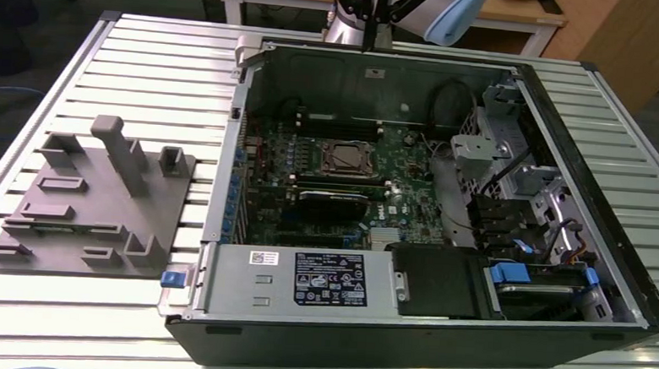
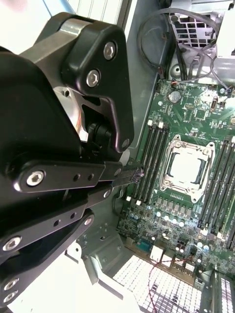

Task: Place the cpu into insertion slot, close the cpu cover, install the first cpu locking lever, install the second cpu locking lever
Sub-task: 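Install the first cpu locking lever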

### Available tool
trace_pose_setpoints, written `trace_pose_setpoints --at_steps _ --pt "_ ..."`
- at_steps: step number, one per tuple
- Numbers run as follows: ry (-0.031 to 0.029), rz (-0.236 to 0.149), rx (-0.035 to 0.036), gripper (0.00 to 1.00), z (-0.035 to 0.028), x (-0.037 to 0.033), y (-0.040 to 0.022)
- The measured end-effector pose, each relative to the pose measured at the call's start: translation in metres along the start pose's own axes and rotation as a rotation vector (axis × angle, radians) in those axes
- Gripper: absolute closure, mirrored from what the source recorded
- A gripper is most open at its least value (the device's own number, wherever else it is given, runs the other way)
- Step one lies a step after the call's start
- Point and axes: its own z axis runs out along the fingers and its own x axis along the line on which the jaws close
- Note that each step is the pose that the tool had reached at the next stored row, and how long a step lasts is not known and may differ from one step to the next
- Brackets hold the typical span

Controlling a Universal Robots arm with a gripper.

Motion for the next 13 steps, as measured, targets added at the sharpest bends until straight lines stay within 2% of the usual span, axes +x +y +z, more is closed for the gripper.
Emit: trace_pose_setpoints --at_steps 1,6,7,8,9,13 --pt "0.0005 0.0 -0.0023 0.9 0.0002 0.0 0.0" --pt "0.0009 0.0 -0.0034 0.9 0.0002 0.0 0.0" --pt "0.0032 0.001 -0.0114 0.9 0.0003 0.0 0.0" --pt "0.008 0.002 -0.0287 0.9 0.0004 0.0 0.0" --pt "0.0107 0.002 -0.0373 0.9 0.0004 0.0 0.0" --pt "0.0108 0.002 -0.0376 0.9 0.0004 0.0001 0.0"
